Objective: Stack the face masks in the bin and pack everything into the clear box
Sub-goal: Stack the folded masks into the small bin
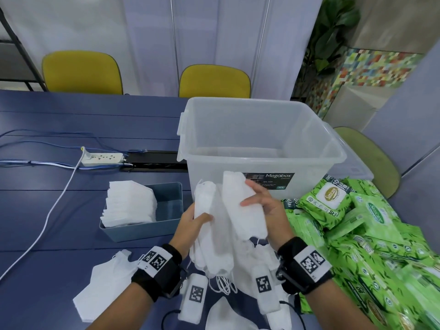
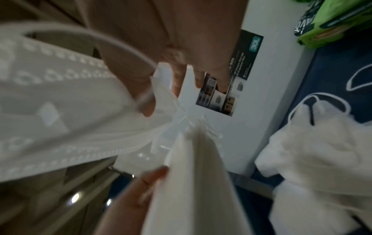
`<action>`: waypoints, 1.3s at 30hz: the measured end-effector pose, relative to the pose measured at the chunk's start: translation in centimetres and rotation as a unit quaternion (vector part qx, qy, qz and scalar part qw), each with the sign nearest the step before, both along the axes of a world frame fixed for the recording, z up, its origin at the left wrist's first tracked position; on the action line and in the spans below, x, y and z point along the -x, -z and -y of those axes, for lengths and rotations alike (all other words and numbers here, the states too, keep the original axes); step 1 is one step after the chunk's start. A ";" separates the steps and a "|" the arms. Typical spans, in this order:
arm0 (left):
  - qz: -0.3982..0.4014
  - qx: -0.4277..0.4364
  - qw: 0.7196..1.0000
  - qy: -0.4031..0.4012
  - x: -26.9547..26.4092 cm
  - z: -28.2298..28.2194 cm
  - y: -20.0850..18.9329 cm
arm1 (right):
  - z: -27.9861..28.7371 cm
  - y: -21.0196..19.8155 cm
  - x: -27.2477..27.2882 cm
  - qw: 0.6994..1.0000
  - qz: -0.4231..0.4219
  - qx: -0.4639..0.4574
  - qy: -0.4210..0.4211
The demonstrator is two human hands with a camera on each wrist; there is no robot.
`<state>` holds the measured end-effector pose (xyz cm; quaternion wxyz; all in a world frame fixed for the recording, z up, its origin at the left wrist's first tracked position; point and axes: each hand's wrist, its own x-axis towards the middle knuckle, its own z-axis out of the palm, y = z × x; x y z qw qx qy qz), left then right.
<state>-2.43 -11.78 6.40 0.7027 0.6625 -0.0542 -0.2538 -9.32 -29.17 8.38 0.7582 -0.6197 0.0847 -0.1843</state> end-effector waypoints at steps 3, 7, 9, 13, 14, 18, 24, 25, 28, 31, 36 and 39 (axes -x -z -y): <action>-0.035 0.055 0.998 -0.002 0.2 0.8 -0.6 | -1.2 1.5 0.2 0.989 0.010 0.137 -0.052; -0.085 0.096 0.992 -0.002 0.3 1.2 -0.7 | -2.1 2.6 0.7 0.980 -0.034 0.173 -0.094; -0.065 0.094 0.993 0.000 0.4 1.2 -0.7 | -2.6 3.0 0.7 0.981 -0.047 0.164 -0.092; 0.031 0.036 0.999 -0.003 0.1 1.3 0.3 | -3.2 2.8 0.6 0.978 -0.077 0.156 -0.111; 0.048 0.028 0.998 -0.001 0.1 1.2 0.5 | -3.2 2.5 0.8 0.976 -0.085 0.159 -0.120; 0.129 -0.015 0.992 0.005 -0.5 0.3 1.0 | -1.6 2.0 1.4 0.977 -0.096 0.174 -0.072; 0.166 -0.015 0.986 -0.019 -0.7 -0.7 1.6 | 3.2 5.9 4.4 0.883 -0.276 0.376 -0.052; 0.160 -0.014 0.987 -0.023 -0.7 -0.8 1.7 | 3.7 6.9 5.1 0.834 -0.331 0.432 -0.090; 0.162 -0.024 0.986 -0.023 -0.9 -0.9 2.0 | 3.7 9.6 6.9 0.742 -0.445 0.477 -0.156; 0.201 -0.044 0.979 -0.010 -1.0 -1.1 2.0 | 2.6 10.8 8.0 0.710 -0.460 0.515 -0.140; 0.207 -0.080 0.975 -0.027 -0.7 -1.2 2.0 | 1.3 12.0 8.7 0.712 -0.435 0.542 -0.099; 0.199 -0.086 0.976 -0.029 -0.5 -1.5 2.3 | 1.4 12.3 8.4 0.753 -0.415 0.500 -0.103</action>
